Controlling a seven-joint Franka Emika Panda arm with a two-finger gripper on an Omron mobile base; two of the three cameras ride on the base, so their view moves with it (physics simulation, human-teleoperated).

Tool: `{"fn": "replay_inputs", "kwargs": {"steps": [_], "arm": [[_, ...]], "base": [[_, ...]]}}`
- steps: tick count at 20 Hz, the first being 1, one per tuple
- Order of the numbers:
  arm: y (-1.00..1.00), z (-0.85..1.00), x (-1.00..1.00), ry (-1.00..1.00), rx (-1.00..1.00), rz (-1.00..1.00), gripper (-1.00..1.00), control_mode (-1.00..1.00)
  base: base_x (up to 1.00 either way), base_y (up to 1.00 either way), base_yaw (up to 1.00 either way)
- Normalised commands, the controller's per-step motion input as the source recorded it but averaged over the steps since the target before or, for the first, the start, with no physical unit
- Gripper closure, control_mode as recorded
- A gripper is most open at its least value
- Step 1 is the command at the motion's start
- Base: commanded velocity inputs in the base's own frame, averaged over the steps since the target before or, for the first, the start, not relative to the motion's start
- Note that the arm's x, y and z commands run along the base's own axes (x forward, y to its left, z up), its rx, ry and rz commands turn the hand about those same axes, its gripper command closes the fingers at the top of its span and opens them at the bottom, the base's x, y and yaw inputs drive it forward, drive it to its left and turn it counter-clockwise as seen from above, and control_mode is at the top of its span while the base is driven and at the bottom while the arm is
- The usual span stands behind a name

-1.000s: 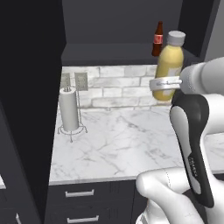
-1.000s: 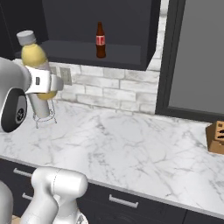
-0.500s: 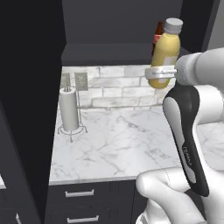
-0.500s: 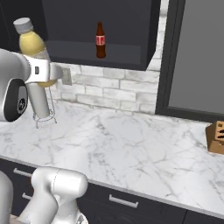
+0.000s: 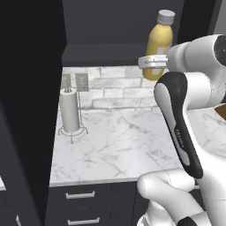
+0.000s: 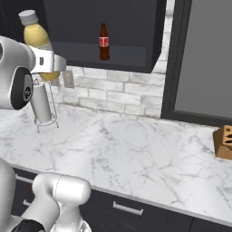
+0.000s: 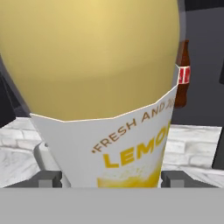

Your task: Sort all alcoholic drinks to one cabinet, and non-alcoholic drinks to the other.

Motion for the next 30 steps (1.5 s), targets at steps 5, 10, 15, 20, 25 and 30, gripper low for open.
{"fn": "replay_inputs", "kwargs": {"steps": [5, 10, 15, 20, 25, 30], "arm": [[0.02, 0.00, 0.36, 0.00, 0.03, 0.00, 1.00, -1.00], [0.02, 0.02, 0.28, 0.00, 0.01, 0.00, 1.00, -1.00], [0.07, 0.01, 0.33, 0.00, 0.00, 0.00, 1.00, -1.00], [0.07, 0.00, 0.35, 0.00, 0.00, 0.00, 1.00, -1.00], [0.08, 0.02, 0.32, 0.00, 0.01, 0.00, 1.00, -1.00], [0.09, 0.03, 0.30, 0.00, 0.00, 0.00, 1.00, -1.00]], "base": [[0.00, 0.00, 0.00], [0.00, 0.00, 0.00], [0.00, 0.00, 0.00], [0.00, 0.00, 0.00], [0.00, 0.00, 0.00], [0.00, 0.00, 0.00]]}}
